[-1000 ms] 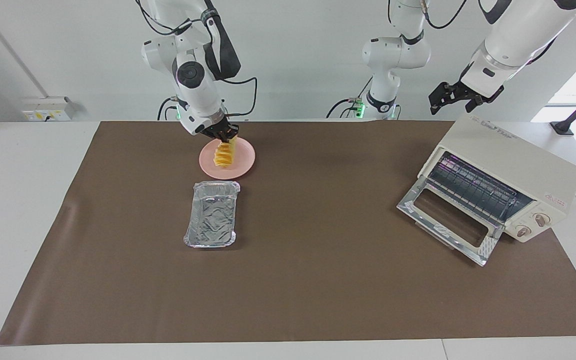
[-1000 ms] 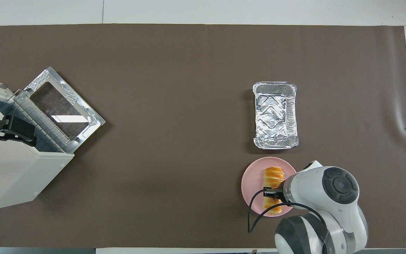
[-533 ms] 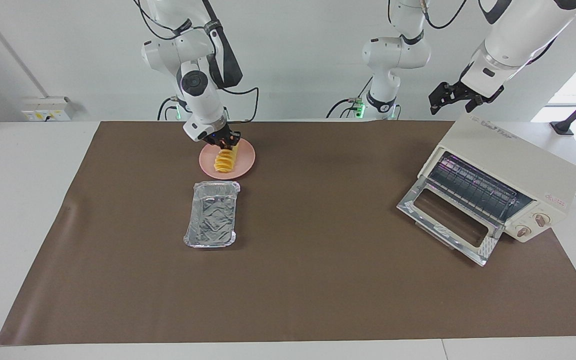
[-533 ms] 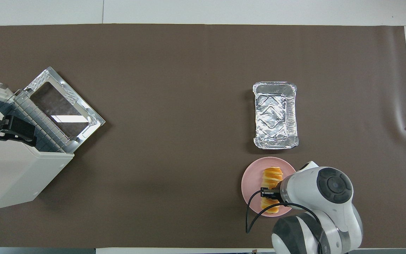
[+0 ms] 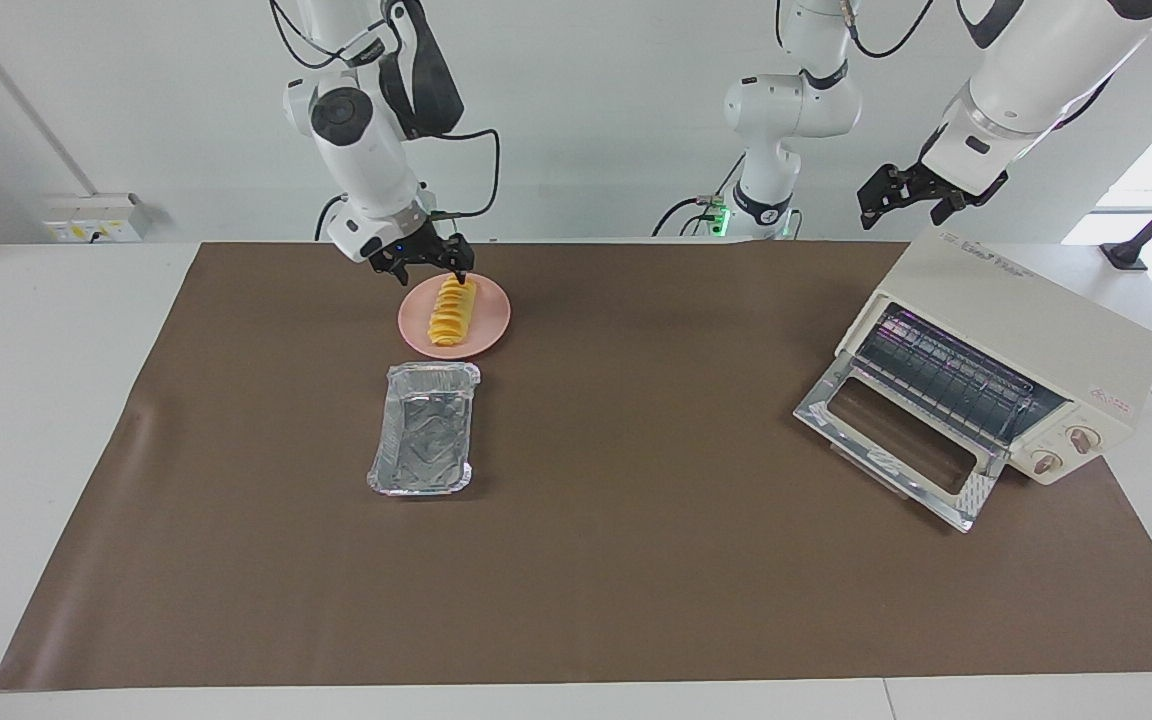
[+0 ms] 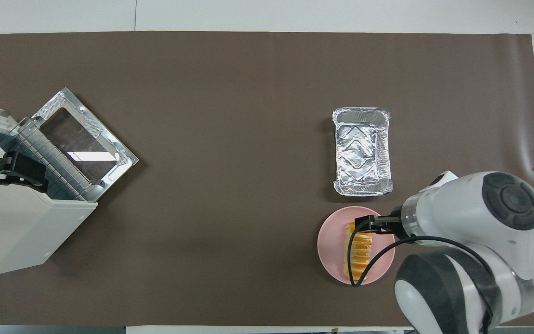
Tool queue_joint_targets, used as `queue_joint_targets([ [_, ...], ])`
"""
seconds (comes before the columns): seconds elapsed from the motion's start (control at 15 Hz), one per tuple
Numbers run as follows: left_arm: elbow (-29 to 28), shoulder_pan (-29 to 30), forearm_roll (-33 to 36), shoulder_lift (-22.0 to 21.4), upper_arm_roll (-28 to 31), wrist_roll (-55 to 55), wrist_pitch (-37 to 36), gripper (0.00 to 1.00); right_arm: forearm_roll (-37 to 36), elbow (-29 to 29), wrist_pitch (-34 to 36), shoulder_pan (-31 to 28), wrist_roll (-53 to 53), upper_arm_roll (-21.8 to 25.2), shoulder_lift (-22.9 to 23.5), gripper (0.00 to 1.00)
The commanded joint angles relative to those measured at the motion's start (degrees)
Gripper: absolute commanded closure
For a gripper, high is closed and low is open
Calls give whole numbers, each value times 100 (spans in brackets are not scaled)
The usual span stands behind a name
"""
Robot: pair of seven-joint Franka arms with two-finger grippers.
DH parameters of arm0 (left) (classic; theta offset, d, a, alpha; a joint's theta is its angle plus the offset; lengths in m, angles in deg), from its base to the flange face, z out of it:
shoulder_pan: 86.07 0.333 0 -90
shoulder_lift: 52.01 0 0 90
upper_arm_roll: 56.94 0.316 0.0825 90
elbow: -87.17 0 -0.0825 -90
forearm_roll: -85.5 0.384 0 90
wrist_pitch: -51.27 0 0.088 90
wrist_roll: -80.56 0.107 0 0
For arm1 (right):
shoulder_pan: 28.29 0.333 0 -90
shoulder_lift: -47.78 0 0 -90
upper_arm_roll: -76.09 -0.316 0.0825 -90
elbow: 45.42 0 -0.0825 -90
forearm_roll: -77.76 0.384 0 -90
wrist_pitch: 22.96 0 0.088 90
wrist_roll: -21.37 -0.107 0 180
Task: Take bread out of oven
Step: 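Open the right gripper and release the bread onto the plate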
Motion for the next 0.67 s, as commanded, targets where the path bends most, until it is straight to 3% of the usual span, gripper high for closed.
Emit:
queue_joint_targets([
  [0.0, -201, 86, -57, -185, -60, -30, 85, 0, -499, 795, 475, -373, 762, -22, 216, 0],
  [0.27, -201, 86, -57, -185, -60, -39, 85, 0, -940, 1736, 837, -900, 1116, -31, 453, 0],
  [0.6, -201, 86, -57, -185, -60, -30, 85, 0, -880, 3053, 1599, -1068, 1117, -22, 1216, 0],
])
